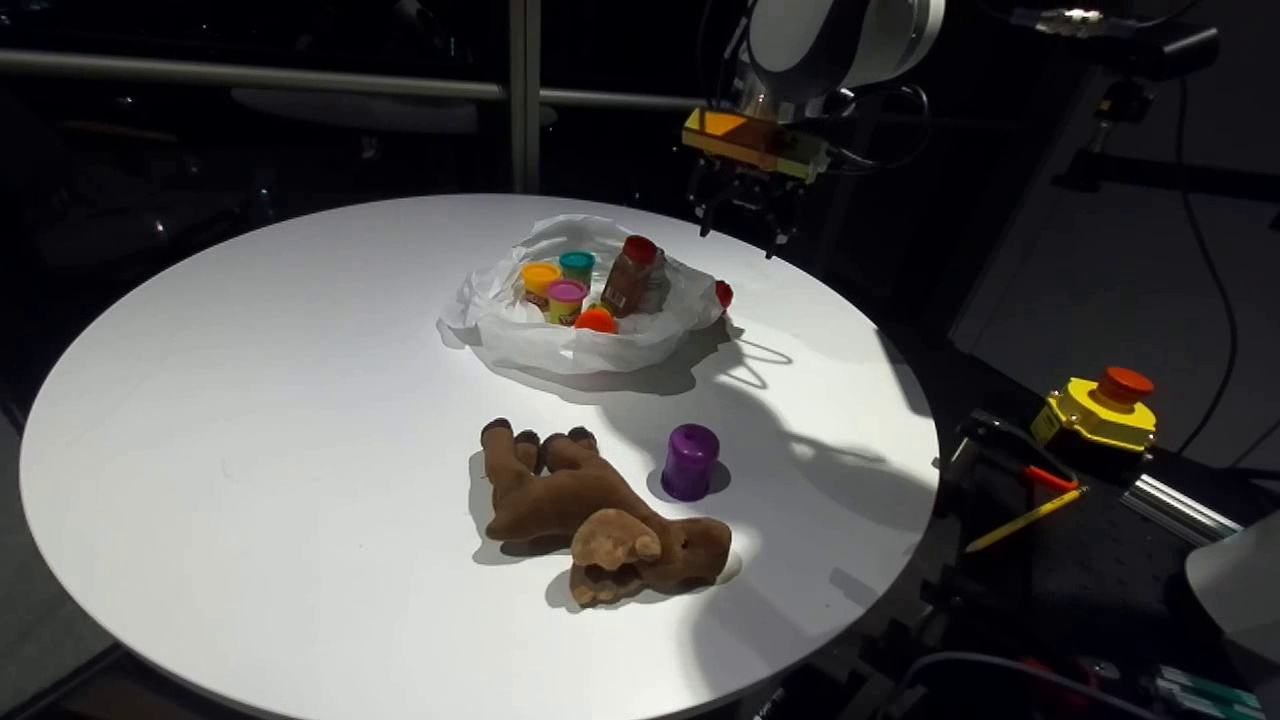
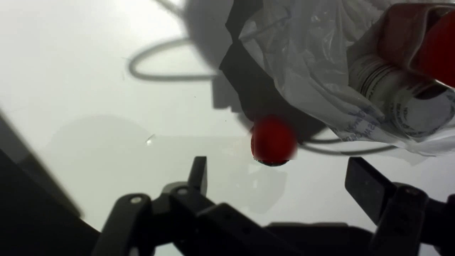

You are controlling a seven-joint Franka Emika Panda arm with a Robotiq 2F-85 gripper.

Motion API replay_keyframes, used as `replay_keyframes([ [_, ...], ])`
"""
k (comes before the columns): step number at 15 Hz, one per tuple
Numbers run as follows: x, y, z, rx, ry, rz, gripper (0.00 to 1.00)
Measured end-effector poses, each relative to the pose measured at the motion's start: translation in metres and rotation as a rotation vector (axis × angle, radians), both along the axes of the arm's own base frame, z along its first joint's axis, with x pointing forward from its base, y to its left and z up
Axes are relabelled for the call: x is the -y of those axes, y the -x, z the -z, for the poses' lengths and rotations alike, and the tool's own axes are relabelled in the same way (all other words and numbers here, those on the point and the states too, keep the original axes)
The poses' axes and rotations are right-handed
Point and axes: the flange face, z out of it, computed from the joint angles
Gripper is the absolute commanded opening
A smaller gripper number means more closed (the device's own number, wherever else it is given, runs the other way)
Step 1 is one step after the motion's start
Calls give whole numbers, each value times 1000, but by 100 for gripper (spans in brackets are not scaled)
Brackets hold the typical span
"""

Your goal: Put the contents on the table into the plastic bag.

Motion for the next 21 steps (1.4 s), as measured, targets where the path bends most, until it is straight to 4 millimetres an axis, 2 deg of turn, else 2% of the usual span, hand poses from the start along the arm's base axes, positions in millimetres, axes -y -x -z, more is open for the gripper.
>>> replay_keyframes([
  [6,19,-14,54,-68,-23,63,100],
  [10,34,-15,78,-81,-40,106,100],
  [11,37,-15,81,-79,-49,116,78],
  [12,39,-15,84,-76,-61,122,74],
  [18,50,-14,91,-53,-139,141,27],
  [21,58,-14,88,-39,-136,153,26],
])
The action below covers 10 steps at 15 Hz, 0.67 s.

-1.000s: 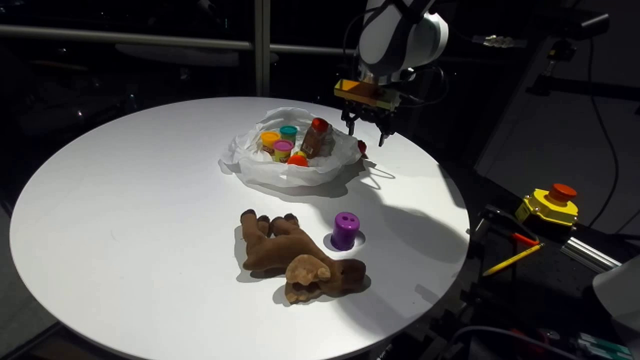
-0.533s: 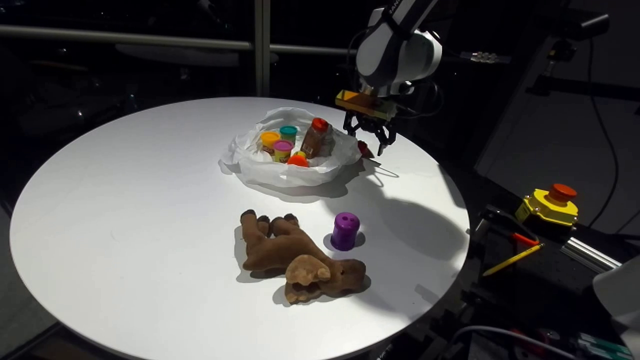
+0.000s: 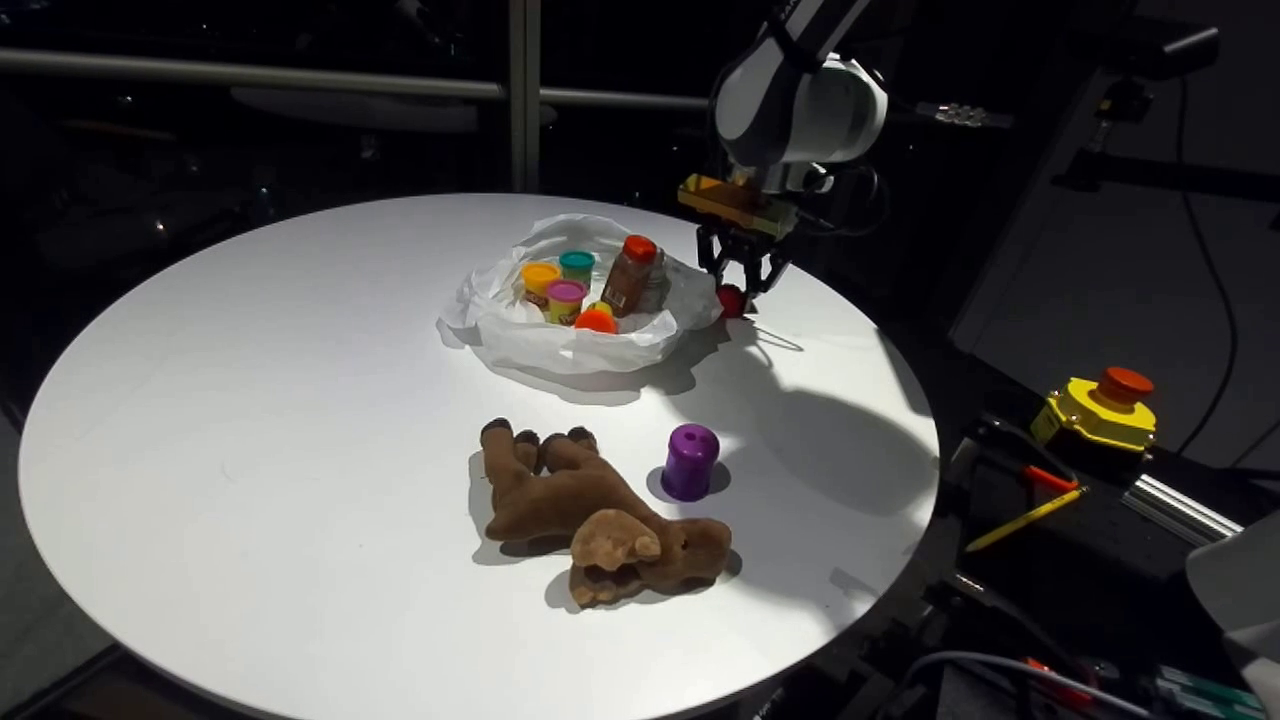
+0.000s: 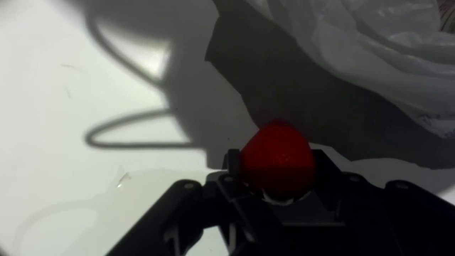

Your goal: Put the contents on the table into the plastic bag.

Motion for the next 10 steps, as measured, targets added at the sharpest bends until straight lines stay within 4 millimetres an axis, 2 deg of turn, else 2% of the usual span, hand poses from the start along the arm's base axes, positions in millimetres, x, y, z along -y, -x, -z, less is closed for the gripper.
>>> replay_keyframes([
  [3,2,-7,-20,63,35,-5,26],
  [5,-13,-15,-52,142,76,-44,26],
  [7,-45,-22,-87,233,126,-109,26],
  [10,-117,-33,-124,390,160,-201,26],
])
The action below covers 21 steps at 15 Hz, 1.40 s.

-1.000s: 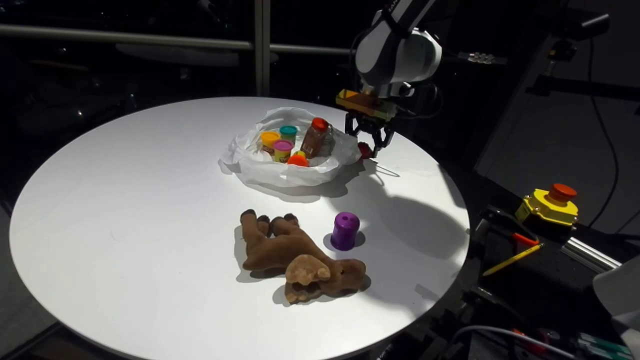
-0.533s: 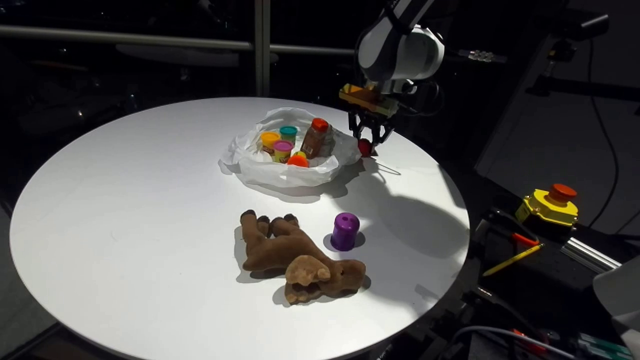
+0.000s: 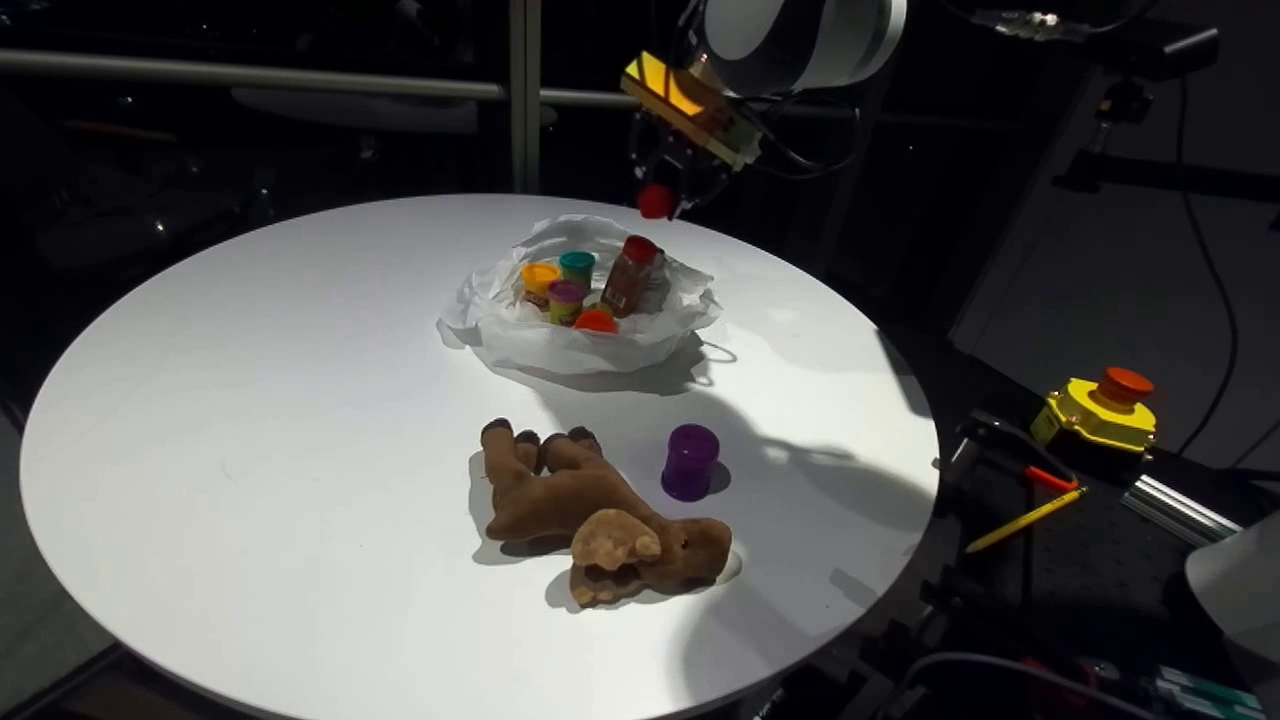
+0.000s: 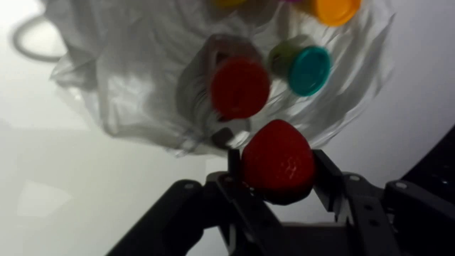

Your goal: Put the contents on the table into the plastic bag.

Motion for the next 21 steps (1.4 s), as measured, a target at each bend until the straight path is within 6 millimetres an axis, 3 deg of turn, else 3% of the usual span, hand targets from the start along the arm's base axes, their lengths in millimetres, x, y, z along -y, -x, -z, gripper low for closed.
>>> replay_keyframes([
  [2,-50,-9,-9,84,-4,-58,26],
  [4,-90,-14,-5,130,-16,-98,26],
  [7,-123,-25,14,160,-11,-125,26],
  [10,-134,-37,40,150,7,-134,26],
  [11,-135,-41,48,146,12,-136,76],
  [12,-134,-44,55,143,12,-126,77],
  [15,-131,-52,69,146,4,-90,99],
  [21,-122,-59,54,194,0,-62,100],
])
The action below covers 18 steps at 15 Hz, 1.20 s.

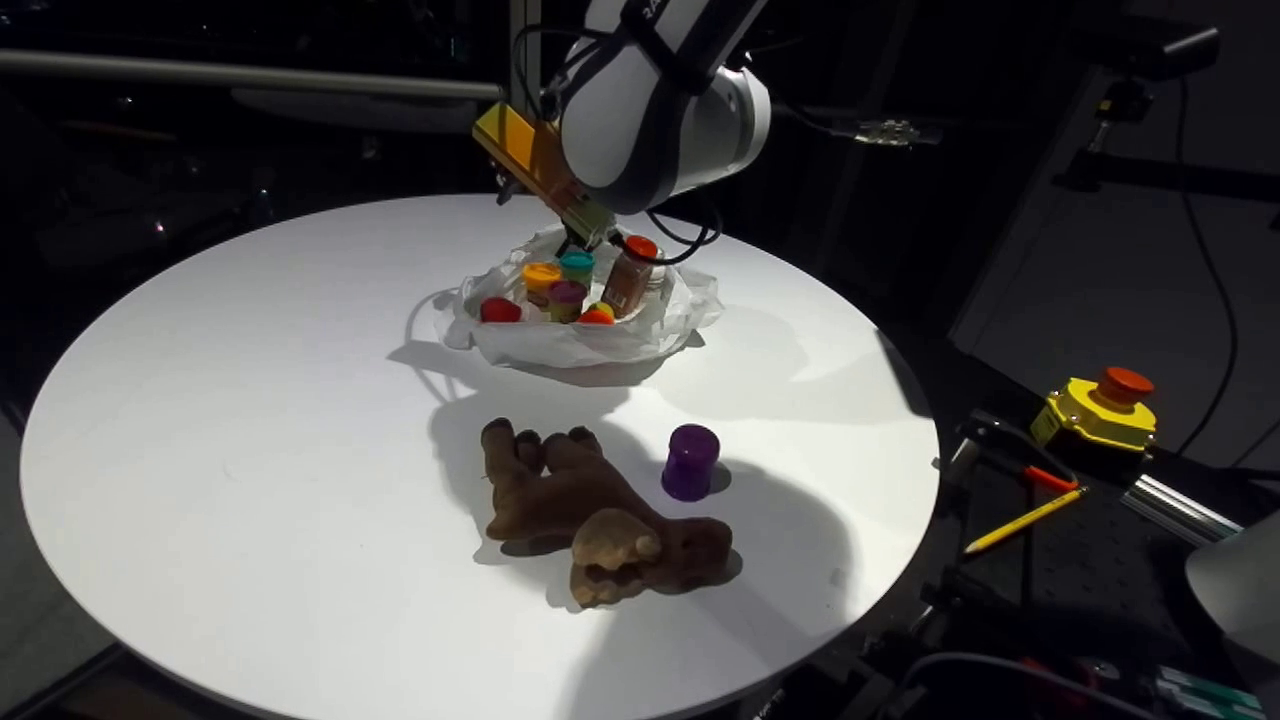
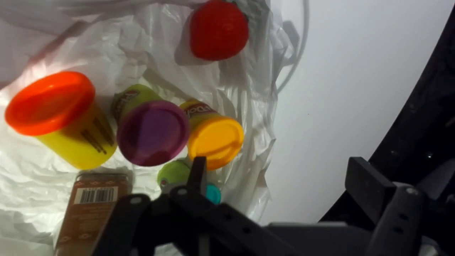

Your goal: Put the contents on the table into the plastic bag.

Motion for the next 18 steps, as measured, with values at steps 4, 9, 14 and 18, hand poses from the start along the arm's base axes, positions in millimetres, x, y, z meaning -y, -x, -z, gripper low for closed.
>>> replay_keyframes([
  [4,6,16,-28,-31,-5,-17,100],
  [9,13,81,-56,-340,14,-111,100],
  [14,-16,155,-76,-596,45,-300,100],
  [18,-53,188,-71,-699,80,-479,100],
])
